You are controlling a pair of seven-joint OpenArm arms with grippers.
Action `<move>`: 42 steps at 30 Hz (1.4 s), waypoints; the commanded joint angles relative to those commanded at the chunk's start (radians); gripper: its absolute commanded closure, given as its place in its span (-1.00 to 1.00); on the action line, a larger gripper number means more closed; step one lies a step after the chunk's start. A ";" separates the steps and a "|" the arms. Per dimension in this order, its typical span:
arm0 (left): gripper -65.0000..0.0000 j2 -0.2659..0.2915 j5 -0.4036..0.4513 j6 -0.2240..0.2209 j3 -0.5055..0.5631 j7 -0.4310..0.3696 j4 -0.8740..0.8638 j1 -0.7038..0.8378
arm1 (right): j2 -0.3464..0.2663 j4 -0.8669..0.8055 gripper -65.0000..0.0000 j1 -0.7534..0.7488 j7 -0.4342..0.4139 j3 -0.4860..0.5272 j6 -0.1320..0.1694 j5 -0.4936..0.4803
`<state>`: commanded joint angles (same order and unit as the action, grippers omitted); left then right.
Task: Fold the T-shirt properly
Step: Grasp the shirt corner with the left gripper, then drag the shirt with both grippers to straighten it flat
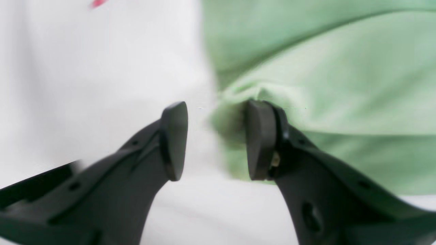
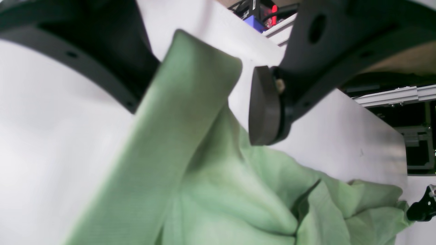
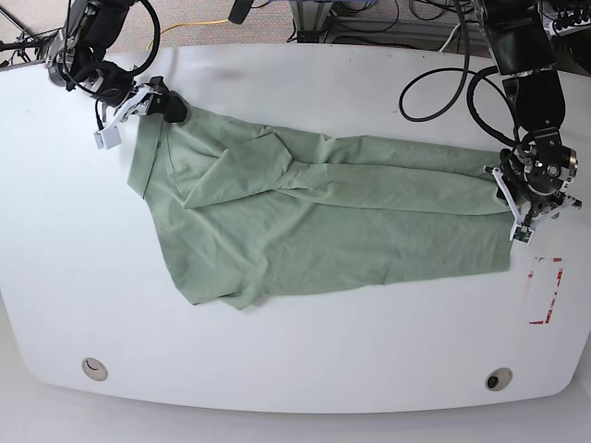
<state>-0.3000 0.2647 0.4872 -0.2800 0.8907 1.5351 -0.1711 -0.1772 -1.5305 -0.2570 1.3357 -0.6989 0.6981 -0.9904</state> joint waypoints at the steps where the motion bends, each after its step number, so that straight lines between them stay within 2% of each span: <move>1: 0.24 -0.015 0.018 0.000 0.003 0.000 -0.012 -0.012 | 0.000 0.000 0.10 -0.002 0.000 0.000 0.000 0.000; 4: 0.19 -0.038 0.038 -0.003 0.005 -0.038 -0.055 -0.058 | 0.000 0.000 0.10 -0.002 0.000 0.000 0.000 0.000; 7: -0.05 -0.044 0.037 -0.003 0.002 -0.072 -0.064 -0.097 | 0.000 0.000 0.10 0.006 0.000 0.002 0.000 -0.005; 10: -0.29 -0.078 0.037 -0.003 -0.025 -0.069 -0.006 -0.094 | 0.000 -0.002 0.10 -0.002 0.000 0.000 0.000 -0.003; 14: -0.45 -0.068 0.029 0.011 -0.061 -0.069 0.049 -0.049 | 0.000 0.000 0.10 0.008 0.000 0.000 0.000 -0.002; 16: -0.49 -0.064 0.029 0.051 -0.066 -0.068 0.095 -0.020 | 0.000 -0.002 0.10 0.005 0.000 0.000 0.000 -0.006; 19: -0.50 -0.063 0.028 0.141 -0.069 -0.043 0.167 0.069 | 0.000 -0.002 0.10 0.000 0.000 0.000 0.000 0.000; 21: -0.50 -0.034 0.028 0.192 -0.069 -0.012 0.195 0.098 | 0.000 0.000 0.10 0.003 0.000 0.000 0.000 0.002; 23: -0.50 0.002 0.026 0.211 -0.086 0.000 0.210 0.107 | 0.000 0.000 0.10 0.009 0.000 0.002 0.000 0.002; 26: -0.50 0.040 0.011 0.211 -0.173 0.005 0.230 0.152 | 0.000 0.000 0.10 0.003 0.000 0.002 0.000 -0.002; 29: -0.50 0.064 -0.071 0.211 -0.282 0.005 0.222 0.170 | 0.000 0.000 0.10 0.006 0.000 0.002 0.000 0.002; 33: -0.50 0.063 -0.203 0.211 -0.316 0.006 0.207 0.209 | 0.000 0.000 0.10 0.003 0.000 0.005 0.000 -0.005; 39: -0.50 0.009 -0.405 0.211 -0.368 0.006 0.141 0.261 | 0.000 0.000 0.10 0.011 0.000 0.006 0.000 0.000; 42: -0.50 -0.025 -0.476 0.211 -0.377 0.006 0.112 0.269 | 0.002 0.000 0.10 0.002 0.000 0.008 0.000 -0.005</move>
<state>-0.3245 -0.2110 0.6981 -0.6575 0.8968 1.6471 0.0974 -0.1757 -1.5305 -0.2555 1.3357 -0.6912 0.6981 -0.9950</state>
